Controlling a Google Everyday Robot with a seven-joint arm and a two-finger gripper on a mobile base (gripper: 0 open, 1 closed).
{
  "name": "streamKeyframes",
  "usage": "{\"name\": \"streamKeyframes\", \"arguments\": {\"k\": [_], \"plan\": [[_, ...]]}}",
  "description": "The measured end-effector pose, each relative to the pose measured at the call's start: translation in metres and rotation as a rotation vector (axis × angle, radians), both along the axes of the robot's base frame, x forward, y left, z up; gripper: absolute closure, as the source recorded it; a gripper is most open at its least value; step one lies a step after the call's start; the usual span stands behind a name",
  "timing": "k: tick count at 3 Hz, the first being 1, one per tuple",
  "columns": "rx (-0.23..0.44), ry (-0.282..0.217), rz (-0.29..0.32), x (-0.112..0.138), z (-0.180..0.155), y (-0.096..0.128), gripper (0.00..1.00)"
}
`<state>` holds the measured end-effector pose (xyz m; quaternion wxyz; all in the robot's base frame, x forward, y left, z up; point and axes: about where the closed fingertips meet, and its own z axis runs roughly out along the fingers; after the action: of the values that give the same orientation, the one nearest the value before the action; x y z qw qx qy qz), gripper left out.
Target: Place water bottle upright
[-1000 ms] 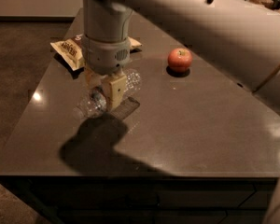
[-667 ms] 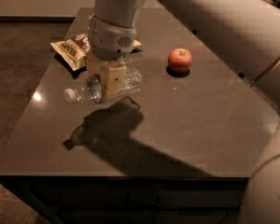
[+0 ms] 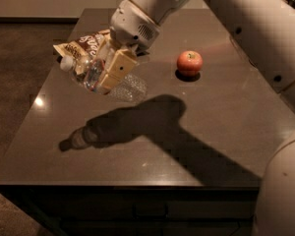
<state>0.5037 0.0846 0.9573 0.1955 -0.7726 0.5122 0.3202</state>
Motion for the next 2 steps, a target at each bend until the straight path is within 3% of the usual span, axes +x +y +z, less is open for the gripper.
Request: {"name": "streamKeyframes", "arguments": {"k": [2], "plan": [[0.266,0.142,-0.167,-0.0020,0.0184,-0.0132,1.00]]}}
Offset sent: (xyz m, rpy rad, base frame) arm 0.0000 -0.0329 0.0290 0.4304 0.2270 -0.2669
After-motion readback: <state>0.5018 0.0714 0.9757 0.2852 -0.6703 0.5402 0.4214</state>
